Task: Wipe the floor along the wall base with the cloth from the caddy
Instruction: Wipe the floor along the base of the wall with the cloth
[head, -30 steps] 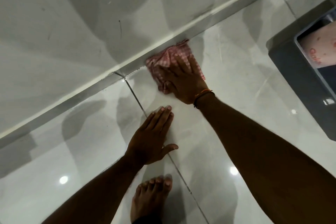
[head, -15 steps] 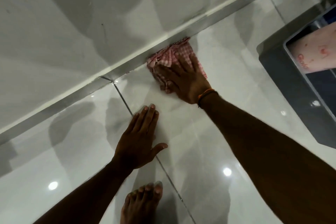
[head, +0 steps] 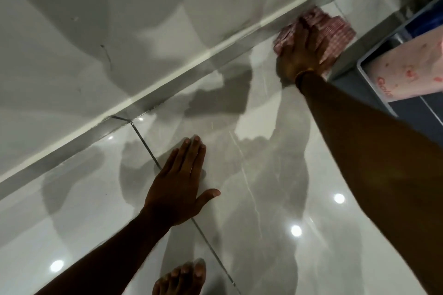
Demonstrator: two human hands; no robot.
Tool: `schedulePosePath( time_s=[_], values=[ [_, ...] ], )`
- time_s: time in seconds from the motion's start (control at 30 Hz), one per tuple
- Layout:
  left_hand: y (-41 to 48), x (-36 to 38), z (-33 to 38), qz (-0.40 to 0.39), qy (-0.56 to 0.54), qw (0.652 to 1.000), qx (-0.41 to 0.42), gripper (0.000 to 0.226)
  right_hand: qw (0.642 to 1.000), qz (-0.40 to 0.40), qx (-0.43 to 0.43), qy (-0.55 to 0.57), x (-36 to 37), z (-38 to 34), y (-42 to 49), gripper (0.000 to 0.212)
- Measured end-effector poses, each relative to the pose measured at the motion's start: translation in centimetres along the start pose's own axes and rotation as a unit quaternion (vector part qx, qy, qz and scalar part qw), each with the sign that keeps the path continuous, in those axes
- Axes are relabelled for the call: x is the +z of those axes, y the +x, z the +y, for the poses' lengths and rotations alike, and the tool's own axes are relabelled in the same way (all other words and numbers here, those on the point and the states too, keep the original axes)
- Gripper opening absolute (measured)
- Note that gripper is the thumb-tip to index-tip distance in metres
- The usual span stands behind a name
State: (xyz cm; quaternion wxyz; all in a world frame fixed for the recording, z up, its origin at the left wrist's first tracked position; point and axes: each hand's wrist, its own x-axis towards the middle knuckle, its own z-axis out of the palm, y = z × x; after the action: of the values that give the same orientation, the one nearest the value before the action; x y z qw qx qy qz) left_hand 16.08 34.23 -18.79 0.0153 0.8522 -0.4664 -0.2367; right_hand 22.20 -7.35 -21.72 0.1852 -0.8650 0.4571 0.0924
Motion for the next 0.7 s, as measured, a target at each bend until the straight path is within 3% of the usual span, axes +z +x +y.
schedulePosePath(
  time_s=[0.07, 0.17, 0.3, 0.37, 0.53, 0.63, 0.7],
  values=[
    [0.1, -0.2, -0.3, -0.011, 0.005, 1.000, 0.011, 0.105, 0.999, -0.021, -0.029, -0.033, -0.1, 0.0, 0.2, 0.069],
    [0.3, -0.5, -0.6, -0.023, 0.010, 1.000, 0.014, 0.106, 0.995, 0.022, -0.093, -0.004, 1.3, 1.2, -2.9, 0.064],
    [0.6, -0.5, -0.5, -0.017, 0.004, 1.000, 0.003, 0.106, 0.997, 0.014, -0.049, -0.052, -0.3, 2.2, 0.2, 0.065],
    [0.6, -0.4, -0.4, -0.017, 0.009, 1.000, 0.006, 0.107, 1.000, 0.013, -0.008, -0.021, -0.2, 1.5, 0.4, 0.069],
    [0.5, -0.2, -0.5, -0.017, -0.002, 1.000, 0.009, 0.107, 0.985, 0.007, -0.164, -0.055, 1.0, 2.3, -3.6, 0.061],
    [0.5, -0.3, -0.5, -0.012, 0.006, 1.000, 0.012, 0.106, 0.999, -0.006, -0.052, -0.012, -0.1, 2.0, -1.3, 0.066],
    [0.1, -0.6, -0.5, -0.017, 0.011, 1.000, 0.014, 0.105, 0.998, -0.004, -0.053, -0.019, 1.0, 0.3, -3.1, 0.069]
  ],
)
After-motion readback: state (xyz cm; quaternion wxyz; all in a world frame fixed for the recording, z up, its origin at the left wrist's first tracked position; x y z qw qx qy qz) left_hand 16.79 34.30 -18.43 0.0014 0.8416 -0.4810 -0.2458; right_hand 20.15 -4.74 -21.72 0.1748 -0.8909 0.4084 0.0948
